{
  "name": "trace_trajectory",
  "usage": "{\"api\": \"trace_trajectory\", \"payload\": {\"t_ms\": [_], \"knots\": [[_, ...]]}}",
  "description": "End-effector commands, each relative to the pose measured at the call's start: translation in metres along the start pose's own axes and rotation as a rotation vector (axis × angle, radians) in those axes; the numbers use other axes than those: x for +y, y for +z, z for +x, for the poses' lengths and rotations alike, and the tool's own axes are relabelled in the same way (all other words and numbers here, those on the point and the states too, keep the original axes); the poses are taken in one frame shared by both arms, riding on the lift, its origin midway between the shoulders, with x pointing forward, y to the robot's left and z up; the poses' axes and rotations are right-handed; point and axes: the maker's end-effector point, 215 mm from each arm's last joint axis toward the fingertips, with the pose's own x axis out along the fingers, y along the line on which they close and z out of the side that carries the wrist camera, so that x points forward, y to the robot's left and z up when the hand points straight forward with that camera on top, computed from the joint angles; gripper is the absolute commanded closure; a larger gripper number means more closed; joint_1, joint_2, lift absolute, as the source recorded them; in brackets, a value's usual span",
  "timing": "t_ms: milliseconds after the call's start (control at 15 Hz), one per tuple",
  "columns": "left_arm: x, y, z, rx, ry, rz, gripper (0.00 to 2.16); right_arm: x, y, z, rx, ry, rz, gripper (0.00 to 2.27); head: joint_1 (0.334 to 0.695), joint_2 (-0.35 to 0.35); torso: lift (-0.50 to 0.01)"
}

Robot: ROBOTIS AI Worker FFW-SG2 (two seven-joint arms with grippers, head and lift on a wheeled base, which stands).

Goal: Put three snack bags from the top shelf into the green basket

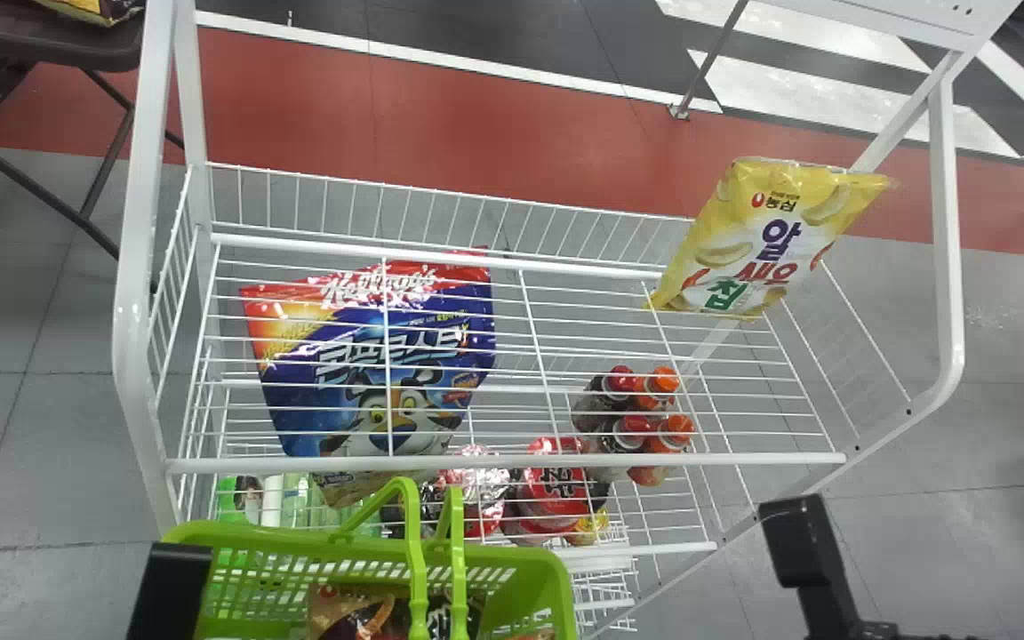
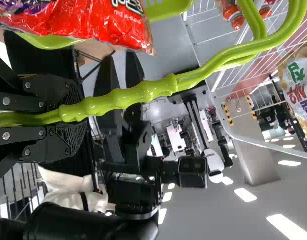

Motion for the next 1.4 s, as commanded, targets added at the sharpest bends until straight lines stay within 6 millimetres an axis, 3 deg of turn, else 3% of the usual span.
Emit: {"api": "trace_trajectory", "payload": {"t_ms": [0,67,267,400,467,733,1000,1333], "knots": [[0.002,0.004,-0.003,-0.01,-0.001,-0.003,2.14,-0.003,0.008,-0.009,-0.033,-0.017,0.006,0.06,0.695,-0.35,-0.05],[0.002,0.004,-0.003,-0.011,-0.006,-0.008,2.14,-0.003,0.026,-0.011,-0.092,-0.018,-0.023,0.06,0.695,-0.35,-0.05],[0.006,0.005,-0.002,-0.017,-0.012,-0.016,2.14,-0.003,0.11,-0.026,-0.402,-0.018,-0.18,0.06,0.695,-0.35,-0.05],[0.005,0.003,0.001,-0.012,-0.018,-0.016,2.14,0.002,0.167,-0.053,-0.674,-0.002,-0.289,0.06,0.695,-0.35,-0.05],[0.004,0.002,0.003,-0.009,-0.02,-0.016,2.14,0.003,0.18,-0.061,-0.756,-0.005,-0.322,0.06,0.695,-0.35,-0.05],[0.008,0.001,0.004,-0.02,-0.019,-0.022,2.15,-0.008,0.181,-0.066,-0.885,-0.132,-0.364,0.06,0.695,-0.35,-0.05],[0.018,-0.003,0.008,-0.008,-0.008,-0.042,2.14,0.015,0.174,-0.077,-1.013,-0.234,-0.43,0.06,0.695,-0.35,-0.05],[0.011,-0.006,0.008,-0.01,-0.019,-0.039,2.15,0.012,0.176,-0.081,-1.025,-0.254,-0.422,0.06,0.695,-0.35,-0.05]]}}
